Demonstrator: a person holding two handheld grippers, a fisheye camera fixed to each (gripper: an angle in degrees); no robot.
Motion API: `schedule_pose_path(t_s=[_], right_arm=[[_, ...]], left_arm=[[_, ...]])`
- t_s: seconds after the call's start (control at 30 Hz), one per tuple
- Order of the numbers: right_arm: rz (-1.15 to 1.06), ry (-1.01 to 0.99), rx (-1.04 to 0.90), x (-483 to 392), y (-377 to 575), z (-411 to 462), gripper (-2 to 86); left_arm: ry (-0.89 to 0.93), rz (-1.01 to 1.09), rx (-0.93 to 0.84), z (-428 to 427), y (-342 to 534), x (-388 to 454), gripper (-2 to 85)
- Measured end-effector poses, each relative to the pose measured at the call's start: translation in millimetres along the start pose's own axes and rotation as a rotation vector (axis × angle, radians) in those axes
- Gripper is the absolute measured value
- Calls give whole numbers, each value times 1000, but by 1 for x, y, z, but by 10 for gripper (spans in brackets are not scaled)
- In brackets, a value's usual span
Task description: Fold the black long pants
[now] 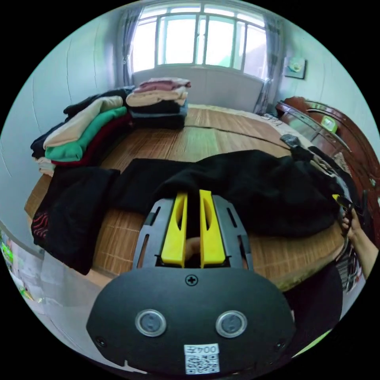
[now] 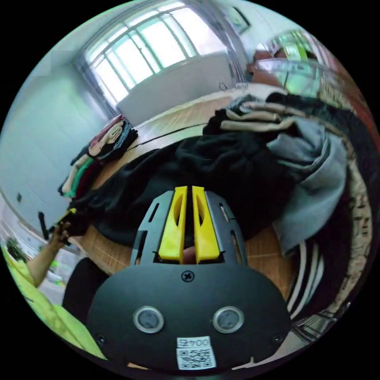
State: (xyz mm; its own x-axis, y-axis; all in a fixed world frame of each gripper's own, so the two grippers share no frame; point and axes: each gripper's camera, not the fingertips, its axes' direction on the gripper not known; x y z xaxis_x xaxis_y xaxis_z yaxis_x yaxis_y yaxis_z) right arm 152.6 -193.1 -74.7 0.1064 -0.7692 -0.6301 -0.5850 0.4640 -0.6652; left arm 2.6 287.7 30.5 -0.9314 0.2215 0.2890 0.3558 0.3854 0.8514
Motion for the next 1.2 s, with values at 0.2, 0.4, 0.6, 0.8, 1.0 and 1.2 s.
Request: schedule_pose_path(t_s=[0.2, 0.4, 0.6, 0.8, 1.0, 1.2], right_arm=[[-64, -5, 29, -62, 69, -60, 108], [84, -194, 73, -67, 124, -86, 101], [67, -229, -41, -69, 131, -61, 113], [87, -308, -109, -65, 125, -37, 93], [145, -366, -114, -56, 139, -39, 57], [207, -383, -57, -32, 144, -66, 26]], left_arm=[[-71, 34, -23, -84, 70, -19, 22], [10, -118, -59, -130, 140, -53, 55], [75, -43, -72, -129, 136, -26, 125], [-71, 192, -82, -93, 83, 39, 141], [-116, 328, -206, -46, 51, 67, 79], [-440, 721, 1, -103, -13, 94, 32]])
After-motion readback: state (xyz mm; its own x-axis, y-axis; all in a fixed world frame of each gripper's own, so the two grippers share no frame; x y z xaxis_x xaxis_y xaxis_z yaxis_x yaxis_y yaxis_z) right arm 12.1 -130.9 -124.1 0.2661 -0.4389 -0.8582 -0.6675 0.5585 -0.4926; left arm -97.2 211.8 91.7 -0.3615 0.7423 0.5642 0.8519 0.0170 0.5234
